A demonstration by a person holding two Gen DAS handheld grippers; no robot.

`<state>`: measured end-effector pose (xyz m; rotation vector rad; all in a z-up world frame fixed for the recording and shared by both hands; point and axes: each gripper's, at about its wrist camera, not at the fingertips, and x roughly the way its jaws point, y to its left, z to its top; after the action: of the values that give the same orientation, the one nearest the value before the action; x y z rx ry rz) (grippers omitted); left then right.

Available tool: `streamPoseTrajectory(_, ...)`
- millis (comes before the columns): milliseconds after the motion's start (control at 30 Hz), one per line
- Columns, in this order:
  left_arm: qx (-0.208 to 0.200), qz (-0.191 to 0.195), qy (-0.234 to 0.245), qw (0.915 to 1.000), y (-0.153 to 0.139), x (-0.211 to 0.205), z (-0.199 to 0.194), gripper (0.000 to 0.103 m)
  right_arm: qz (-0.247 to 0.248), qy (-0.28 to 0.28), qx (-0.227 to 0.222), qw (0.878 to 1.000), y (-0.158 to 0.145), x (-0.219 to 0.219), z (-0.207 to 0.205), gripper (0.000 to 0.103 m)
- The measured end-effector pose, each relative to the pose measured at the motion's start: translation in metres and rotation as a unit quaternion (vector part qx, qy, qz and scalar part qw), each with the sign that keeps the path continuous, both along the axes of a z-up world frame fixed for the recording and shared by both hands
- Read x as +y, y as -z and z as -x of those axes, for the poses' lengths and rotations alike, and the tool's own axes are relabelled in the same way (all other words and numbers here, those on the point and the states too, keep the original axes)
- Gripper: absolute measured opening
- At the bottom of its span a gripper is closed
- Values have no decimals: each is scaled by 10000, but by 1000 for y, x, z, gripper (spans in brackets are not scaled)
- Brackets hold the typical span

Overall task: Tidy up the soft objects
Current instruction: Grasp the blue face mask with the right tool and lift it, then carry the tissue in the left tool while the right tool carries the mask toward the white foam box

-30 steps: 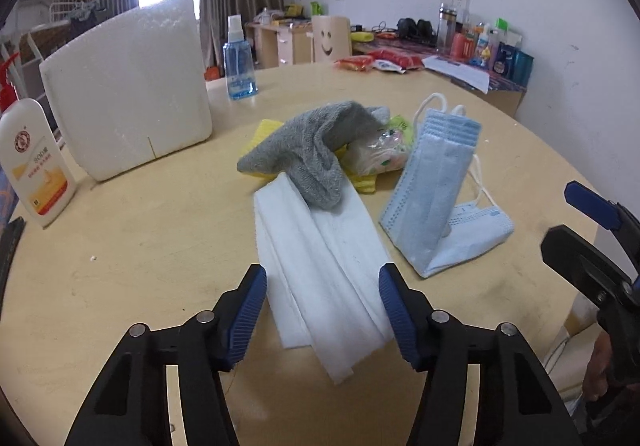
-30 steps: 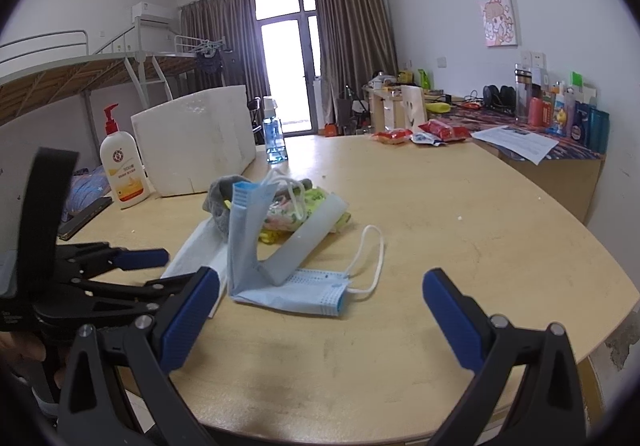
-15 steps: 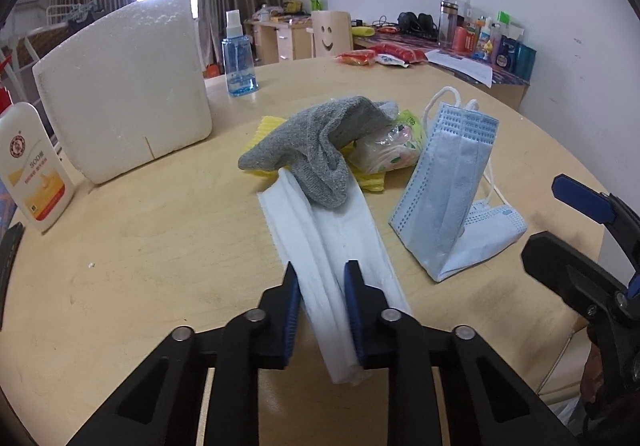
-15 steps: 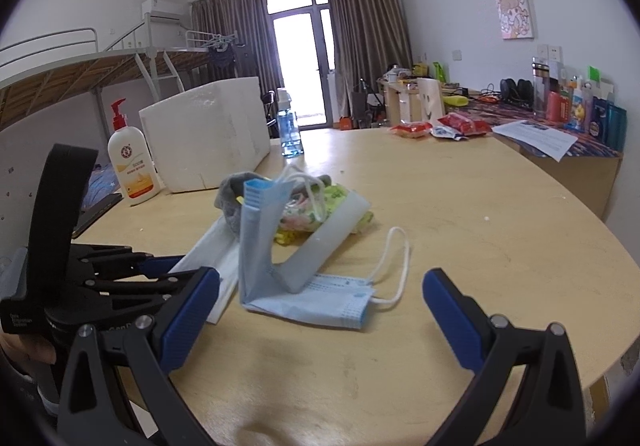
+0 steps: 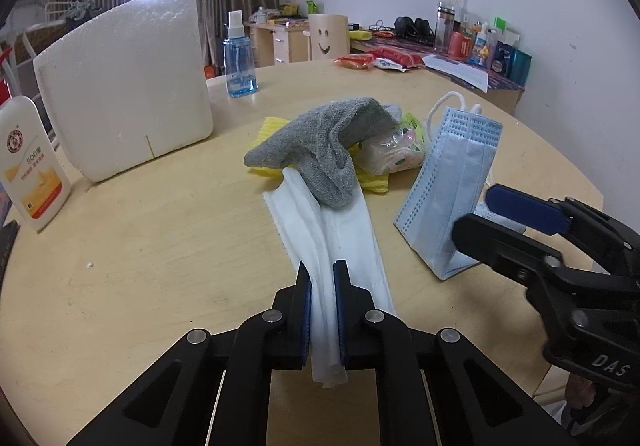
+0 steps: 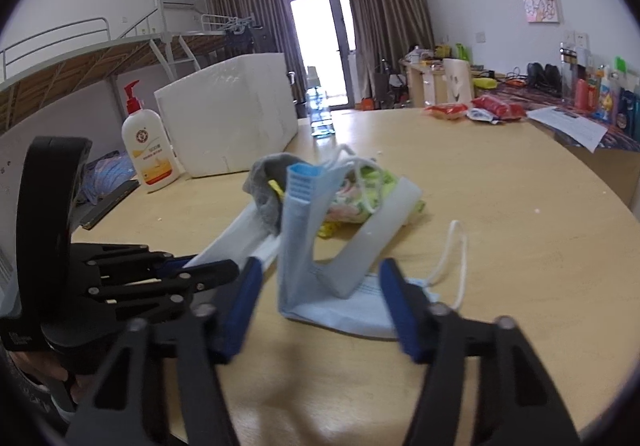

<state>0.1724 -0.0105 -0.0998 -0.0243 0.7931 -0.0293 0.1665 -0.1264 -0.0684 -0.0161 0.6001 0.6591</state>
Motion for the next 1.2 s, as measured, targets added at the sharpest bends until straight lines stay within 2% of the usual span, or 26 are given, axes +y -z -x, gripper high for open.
streamPoseTrajectory(167, -1, 77, -1, 10000, 0, 0, 1, 10, 8, -134, 69, 9999, 0, 9, -2, 36)
streamPoseTrajectory(233, -2, 90, -7, 10000, 0, 2, 2, 10, 34, -179, 89, 9998, 0, 13, -3, 36)
streamPoseTrajectory(267, -1, 92, -4, 10000, 0, 2, 2, 10, 64, -181, 106, 9998, 1, 14, -3, 31)
streamPoseTrajectory(300, -2, 98, -3, 10000, 0, 2, 2, 10, 71, -197, 137, 9997, 1, 15, -4, 18)
streamPoseTrajectory(367, -3, 111, -2, 9999, 0, 3, 3, 10, 94, -311, 218, 9992, 2, 19, -5, 11)
streamPoseTrajectory(567, -35, 222, 85, 9997, -1, 5, 5, 9, -113, -311, 307, 9990, 4, 14, -5, 8)
streamPoseTrajectory(733, -296, 276, 114, 9991, -10, 11, 15, 9, -352, -299, 196, 9987, -10, 2, 0, 8)
streamPoseTrajectory(833, -460, 392, 31, 9982, -21, 20, 25, 9, -567, -330, 102, 9978, -25, -6, 5, 8)
streamPoseTrajectory(1033, -1007, 310, -44, 9944, -55, 27, 52, 8, -752, -256, -357, 9962, -57, -15, 22, 8)
streamPoseTrajectory(1200, -1325, 254, -48, 9908, -74, 28, 75, 8, -779, -251, -593, 9949, -70, -15, 34, 8)
